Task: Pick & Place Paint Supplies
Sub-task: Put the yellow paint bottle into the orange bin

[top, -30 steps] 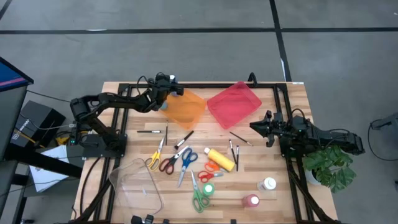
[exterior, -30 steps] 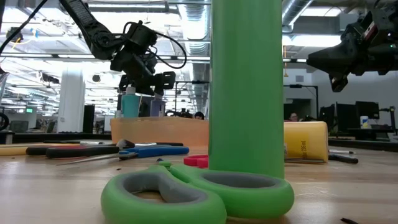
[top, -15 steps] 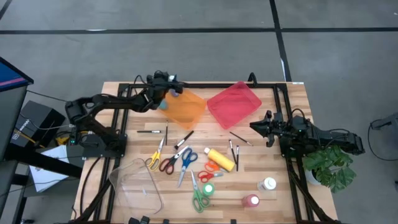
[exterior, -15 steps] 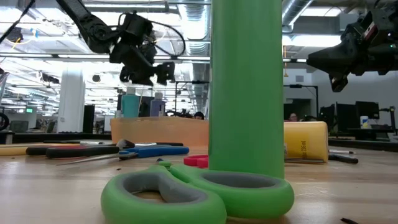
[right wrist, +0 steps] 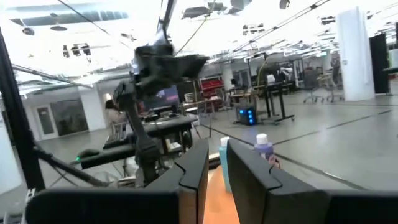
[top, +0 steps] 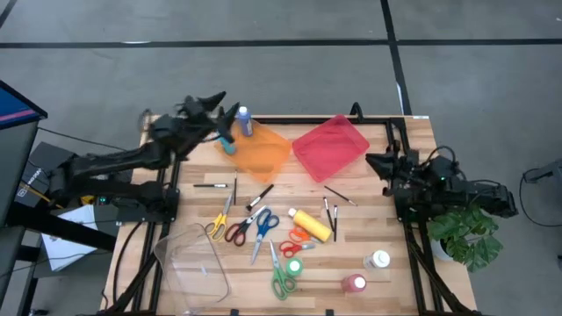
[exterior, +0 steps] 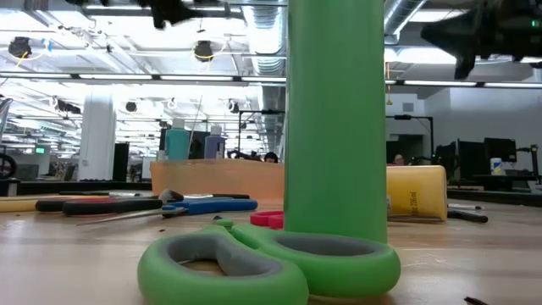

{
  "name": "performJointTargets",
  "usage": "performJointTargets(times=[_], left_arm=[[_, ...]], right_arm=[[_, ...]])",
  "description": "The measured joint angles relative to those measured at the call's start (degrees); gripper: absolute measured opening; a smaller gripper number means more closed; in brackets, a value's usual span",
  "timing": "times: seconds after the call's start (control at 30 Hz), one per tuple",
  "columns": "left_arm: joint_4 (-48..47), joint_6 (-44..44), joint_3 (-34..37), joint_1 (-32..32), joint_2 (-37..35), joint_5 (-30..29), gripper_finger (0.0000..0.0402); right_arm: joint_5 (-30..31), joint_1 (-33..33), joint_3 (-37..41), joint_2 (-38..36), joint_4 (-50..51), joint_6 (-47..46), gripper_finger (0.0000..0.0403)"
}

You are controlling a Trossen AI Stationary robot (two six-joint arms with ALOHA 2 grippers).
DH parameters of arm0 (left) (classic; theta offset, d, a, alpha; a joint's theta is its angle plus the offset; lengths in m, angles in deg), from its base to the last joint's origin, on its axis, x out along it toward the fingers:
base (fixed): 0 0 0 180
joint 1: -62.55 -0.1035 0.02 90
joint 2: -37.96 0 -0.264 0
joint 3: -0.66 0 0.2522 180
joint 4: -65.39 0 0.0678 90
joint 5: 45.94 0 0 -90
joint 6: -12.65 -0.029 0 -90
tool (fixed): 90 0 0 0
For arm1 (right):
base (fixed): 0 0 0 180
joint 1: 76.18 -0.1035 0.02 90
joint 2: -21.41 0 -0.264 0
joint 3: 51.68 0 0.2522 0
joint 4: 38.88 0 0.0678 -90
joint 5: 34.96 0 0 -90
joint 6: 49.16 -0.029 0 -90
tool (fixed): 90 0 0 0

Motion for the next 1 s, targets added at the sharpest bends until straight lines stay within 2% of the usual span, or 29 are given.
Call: performJointTargets(times=[0.13,0.3,0.4,0.5,0.57,0.7,0.83,1.0], left_arm=[[-6.3,-3.6,0.0,6.0,-10.6,0.3,0.0251],[-12.6,-3.9,3.2,12.1,-21.4,0.3,0.0215],[-12.7,-3.9,7.9,14.2,-26.7,-1.4,0.0192],[-12.9,-3.9,12.4,14.9,-31.2,-2.3,0.0173],[-12.6,-3.7,14.8,14.9,-33.5,-2.3,0.0164],[-12.8,-2.3,18.7,14.9,-36.0,-2.3,0.0156],[-12.6,-1.5,20.9,14.9,-36.4,-2.3,0.016],[-12.7,-0.6,23.1,14.9,-36.5,-2.3,0.018]], right_arm=[[0.0,-0.2,-6.1,6.0,1.1,0.6,0.0057],[0.1,-1.5,-16.8,18.9,6.8,3.2,0.0058],[0.3,-2.7,-25.6,28.2,16.6,4.5,0.0058],[0.4,-4.1,-35.4,38.4,30.5,4.3,0.0058],[0.4,-4.9,-41.2,44.5,40.3,2.3,0.0058],[0.5,-6.2,-50.2,56.1,53.1,-2.6,0.0065],[0.3,-7.9,-55.4,67.3,55.5,-3.5,0.0107],[-1.0,-7.9,-62.1,80.8,55.3,-3.7,0.0201]])
